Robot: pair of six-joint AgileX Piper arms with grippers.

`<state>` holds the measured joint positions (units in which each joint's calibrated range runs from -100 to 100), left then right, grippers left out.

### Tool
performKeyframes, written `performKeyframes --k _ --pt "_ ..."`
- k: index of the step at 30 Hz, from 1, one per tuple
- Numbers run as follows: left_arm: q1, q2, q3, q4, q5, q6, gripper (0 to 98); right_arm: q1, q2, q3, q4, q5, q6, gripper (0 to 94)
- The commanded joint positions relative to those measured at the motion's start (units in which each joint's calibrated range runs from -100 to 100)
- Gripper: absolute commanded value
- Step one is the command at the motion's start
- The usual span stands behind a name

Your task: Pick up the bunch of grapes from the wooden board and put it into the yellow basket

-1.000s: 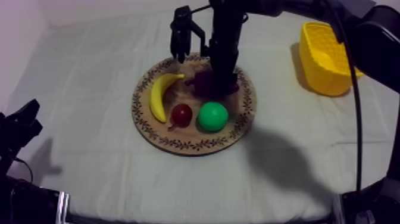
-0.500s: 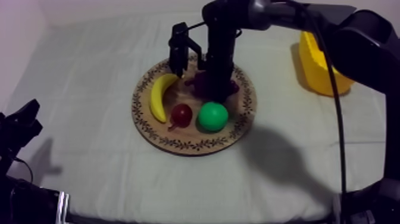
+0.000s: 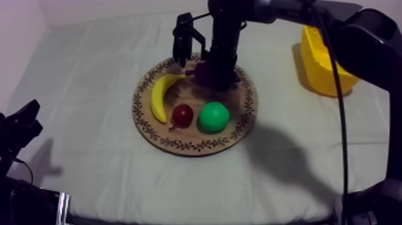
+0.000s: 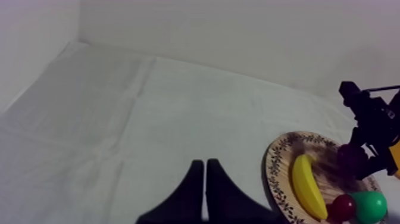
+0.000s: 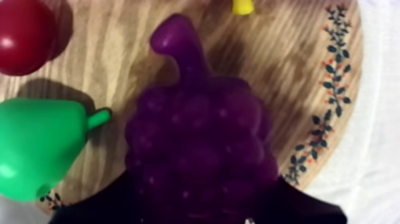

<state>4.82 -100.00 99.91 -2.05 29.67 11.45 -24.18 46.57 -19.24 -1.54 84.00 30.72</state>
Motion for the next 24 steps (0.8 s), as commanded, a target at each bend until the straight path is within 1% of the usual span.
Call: performKeyframes --k 1,7,15,24 --pt "0.0 0.0 0.0 -0.02 0.0 0.0 0.1 0.0 -1.0 0.0 0.0 0.3 -0.1 25.6" --pt "0.0 0.0 0.0 -0.02 0.0 0.0 0.1 0.2 -6.1 0.6 0.4 0.9 -1.1 25.1" --pt "0.0 0.0 0.0 -0.02 0.0 0.0 0.1 1.9 -13.2 0.0 2.0 1.6 -5.5 24.2" --pt "0.0 0.0 0.0 -0.02 0.0 0.0 0.1 5.0 -20.4 1.7 3.7 2.1 -8.8 25.1"
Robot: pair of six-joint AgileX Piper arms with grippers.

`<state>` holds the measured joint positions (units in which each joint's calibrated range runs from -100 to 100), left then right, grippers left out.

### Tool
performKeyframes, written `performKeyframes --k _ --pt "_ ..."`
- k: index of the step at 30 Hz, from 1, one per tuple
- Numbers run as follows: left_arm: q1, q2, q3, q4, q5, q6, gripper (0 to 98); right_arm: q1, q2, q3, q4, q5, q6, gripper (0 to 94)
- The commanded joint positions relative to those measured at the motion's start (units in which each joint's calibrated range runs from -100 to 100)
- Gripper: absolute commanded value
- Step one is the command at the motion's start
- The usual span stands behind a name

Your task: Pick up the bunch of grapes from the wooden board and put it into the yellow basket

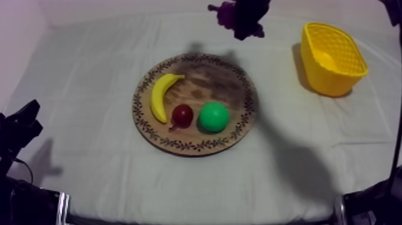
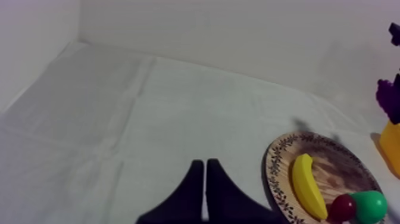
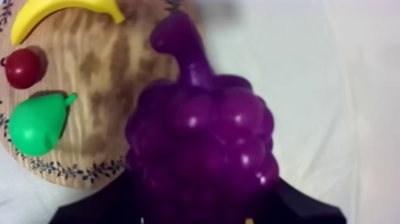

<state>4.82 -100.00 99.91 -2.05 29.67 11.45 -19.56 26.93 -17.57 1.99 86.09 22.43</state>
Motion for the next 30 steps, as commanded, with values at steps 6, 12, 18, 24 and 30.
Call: performKeyframes --k 6,12,18,24,30 --pt "0.0 0.0 0.0 -0.02 0.0 0.0 0.1 3.1 -3.8 -0.4 0.9 0.4 -3.5 25.6" --pt "0.0 0.0 0.0 -0.02 0.0 0.0 0.1 6.5 -6.2 -1.7 1.9 -0.3 -5.9 25.7" --pt "0.0 0.0 0.0 -0.02 0.0 0.0 0.1 10.3 -8.3 -3.0 2.8 -1.8 -8.4 25.4" --pt "0.0 0.0 0.0 -0.02 0.0 0.0 0.1 14.2 -9.5 -3.2 3.7 -4.0 -11.2 25.1" --pt "0.0 0.0 0.0 -0.02 0.0 0.0 0.1 17.6 -9.9 -0.6 4.3 -6.8 -13.2 25.8"
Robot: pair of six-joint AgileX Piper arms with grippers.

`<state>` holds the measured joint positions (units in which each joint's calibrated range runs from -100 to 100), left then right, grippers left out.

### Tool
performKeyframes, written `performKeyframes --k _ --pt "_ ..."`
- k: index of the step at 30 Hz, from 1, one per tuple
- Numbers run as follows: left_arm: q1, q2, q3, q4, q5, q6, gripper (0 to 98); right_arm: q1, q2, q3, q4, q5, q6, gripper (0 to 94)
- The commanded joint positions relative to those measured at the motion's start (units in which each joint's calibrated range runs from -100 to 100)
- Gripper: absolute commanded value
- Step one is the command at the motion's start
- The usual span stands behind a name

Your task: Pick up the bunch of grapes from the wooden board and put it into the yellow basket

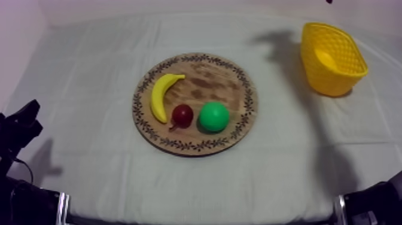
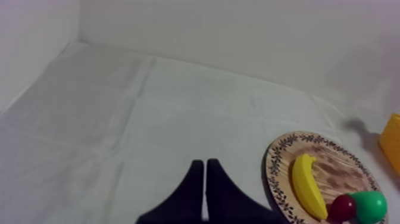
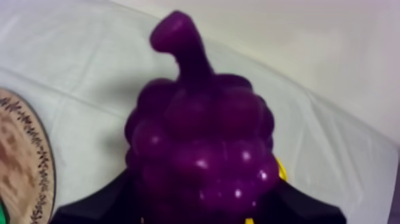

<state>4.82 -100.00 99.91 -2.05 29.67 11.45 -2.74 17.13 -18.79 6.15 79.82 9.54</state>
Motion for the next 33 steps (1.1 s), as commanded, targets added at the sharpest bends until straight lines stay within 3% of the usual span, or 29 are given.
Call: performKeyframes --k 1,22,28,33 --pt "0.0 0.0 0.0 -0.02 0.0 0.0 0.1 1.2 -0.1 1.4 0.3 -1.0 -0.7 26.1" --pt "0.0 0.0 0.0 -0.02 0.0 0.0 0.1 6.7 5.8 18.7 0.2 -8.7 -2.0 28.1" --pt "0.0 0.0 0.0 -0.02 0.0 0.0 0.1 7.1 8.4 21.2 0.2 -10.8 -1.6 33.9" --pt "0.0 0.0 0.0 -0.02 0.0 0.0 0.1 7.8 10.0 21.4 -0.4 -11.8 -0.9 46.6"
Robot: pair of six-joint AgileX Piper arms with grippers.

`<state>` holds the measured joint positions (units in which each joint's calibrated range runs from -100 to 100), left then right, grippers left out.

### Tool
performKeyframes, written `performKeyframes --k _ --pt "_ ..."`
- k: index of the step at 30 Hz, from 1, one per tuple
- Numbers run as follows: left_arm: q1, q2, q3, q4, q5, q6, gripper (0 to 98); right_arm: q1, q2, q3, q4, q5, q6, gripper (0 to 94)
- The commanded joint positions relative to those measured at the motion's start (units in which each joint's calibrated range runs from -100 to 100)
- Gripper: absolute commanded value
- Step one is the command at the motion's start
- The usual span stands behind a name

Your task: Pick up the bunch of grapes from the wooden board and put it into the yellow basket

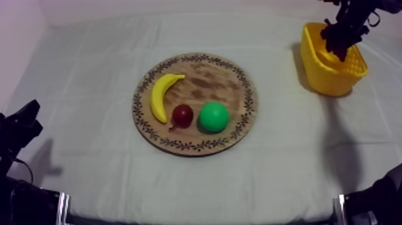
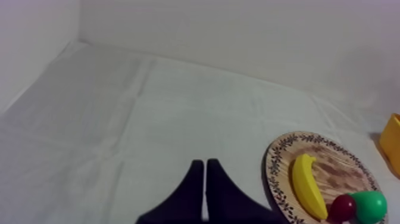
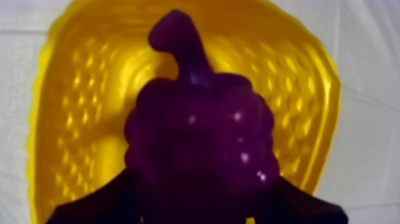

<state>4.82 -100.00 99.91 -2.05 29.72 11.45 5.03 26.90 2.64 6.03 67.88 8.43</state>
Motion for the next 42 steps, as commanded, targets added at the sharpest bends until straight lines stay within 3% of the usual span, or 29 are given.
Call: performKeyframes --k 1,6,13,21,36,42 --pt "0.0 0.0 0.0 -0.02 -0.1 0.0 0.1 0.2 0.5 0.0 -0.3 0.0 0.4 49.1" --pt "0.0 0.0 0.0 -0.02 -0.1 0.0 0.1 0.7 1.2 0.5 -0.5 -1.7 1.2 59.8" --pt "0.0 0.0 0.0 -0.02 -0.1 0.0 0.1 1.3 -0.5 0.1 -0.7 -2.6 2.0 62.0" --pt "0.0 0.0 0.0 -0.02 -0.1 0.0 0.1 1.1 -11.1 4.7 -0.3 -4.6 2.2 60.3" --pt "0.0 0.0 0.0 -0.02 -0.1 0.0 0.1 1.8 -32.7 23.6 0.6 -14.1 1.9 51.2" --pt "0.0 0.0 0.0 -0.02 -0.1 0.0 0.1 1.8 -40.7 32.2 0.4 -17.1 1.7 42.6"
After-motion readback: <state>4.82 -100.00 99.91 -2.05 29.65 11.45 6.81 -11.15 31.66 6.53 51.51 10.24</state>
